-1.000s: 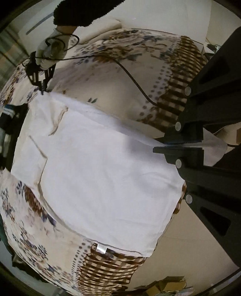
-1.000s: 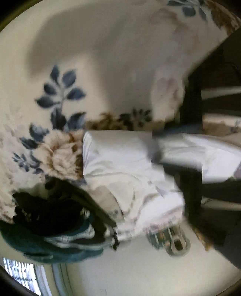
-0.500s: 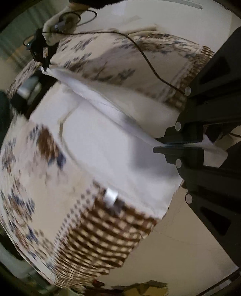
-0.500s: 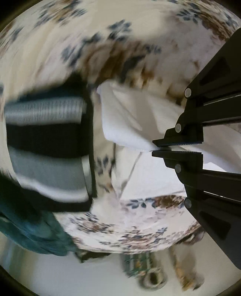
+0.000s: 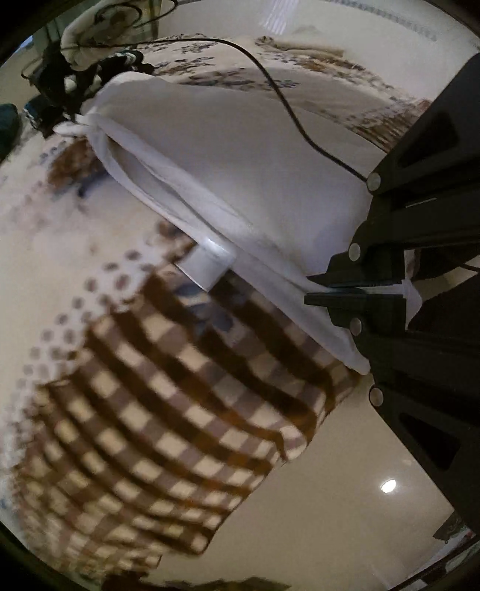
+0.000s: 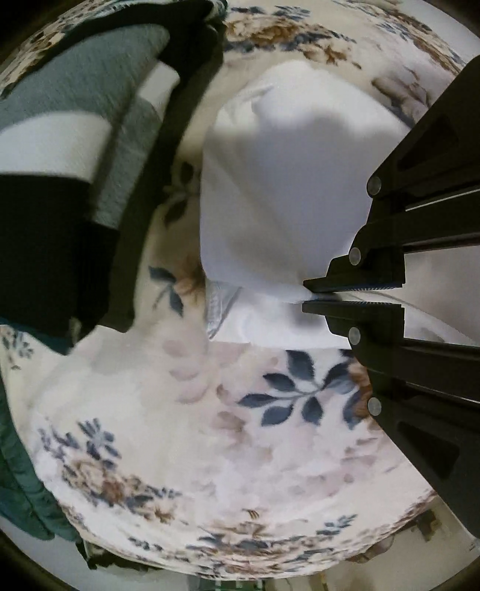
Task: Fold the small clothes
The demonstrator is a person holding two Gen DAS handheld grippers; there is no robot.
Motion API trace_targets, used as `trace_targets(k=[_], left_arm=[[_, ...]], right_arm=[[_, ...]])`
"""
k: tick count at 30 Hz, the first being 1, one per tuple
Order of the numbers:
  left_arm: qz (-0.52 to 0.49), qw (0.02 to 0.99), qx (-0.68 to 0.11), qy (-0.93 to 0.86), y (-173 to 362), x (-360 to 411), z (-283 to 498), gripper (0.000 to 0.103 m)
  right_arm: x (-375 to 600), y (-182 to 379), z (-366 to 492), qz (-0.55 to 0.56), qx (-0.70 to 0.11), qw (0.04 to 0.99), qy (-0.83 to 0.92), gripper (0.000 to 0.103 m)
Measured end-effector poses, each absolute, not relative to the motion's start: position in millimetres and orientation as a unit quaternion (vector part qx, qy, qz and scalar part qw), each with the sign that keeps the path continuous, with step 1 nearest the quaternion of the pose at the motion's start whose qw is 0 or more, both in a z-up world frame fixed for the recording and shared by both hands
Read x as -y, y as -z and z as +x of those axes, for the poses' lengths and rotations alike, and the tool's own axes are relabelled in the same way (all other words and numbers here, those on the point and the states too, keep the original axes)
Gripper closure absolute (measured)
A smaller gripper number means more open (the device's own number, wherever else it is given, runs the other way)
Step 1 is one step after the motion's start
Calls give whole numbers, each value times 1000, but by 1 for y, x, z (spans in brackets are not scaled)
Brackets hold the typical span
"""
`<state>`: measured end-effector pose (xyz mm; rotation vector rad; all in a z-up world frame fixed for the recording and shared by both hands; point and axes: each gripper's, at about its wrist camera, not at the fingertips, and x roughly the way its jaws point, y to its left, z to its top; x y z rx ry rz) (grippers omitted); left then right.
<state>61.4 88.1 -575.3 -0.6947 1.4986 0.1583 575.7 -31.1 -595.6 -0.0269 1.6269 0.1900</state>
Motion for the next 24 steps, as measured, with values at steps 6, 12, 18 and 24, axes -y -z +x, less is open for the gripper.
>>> trace_targets(k=[6, 12, 18, 24], left_arm=[[-342, 640, -686, -46, 587, -104, 60, 72], [-316, 673, -668, -28, 535, -123, 94, 60], [-278, 729, -624, 49, 506, -99, 225, 59], [-254, 760, -590, 103, 524, -60, 385, 59]], right_arm=[[46, 591, 574, 60, -741, 659, -116, 79], [144, 540, 518, 163, -709, 677, -112, 52], [254, 535, 457, 174, -696, 695, -43, 51], [307, 575, 468, 260, -669, 694, -58, 51]])
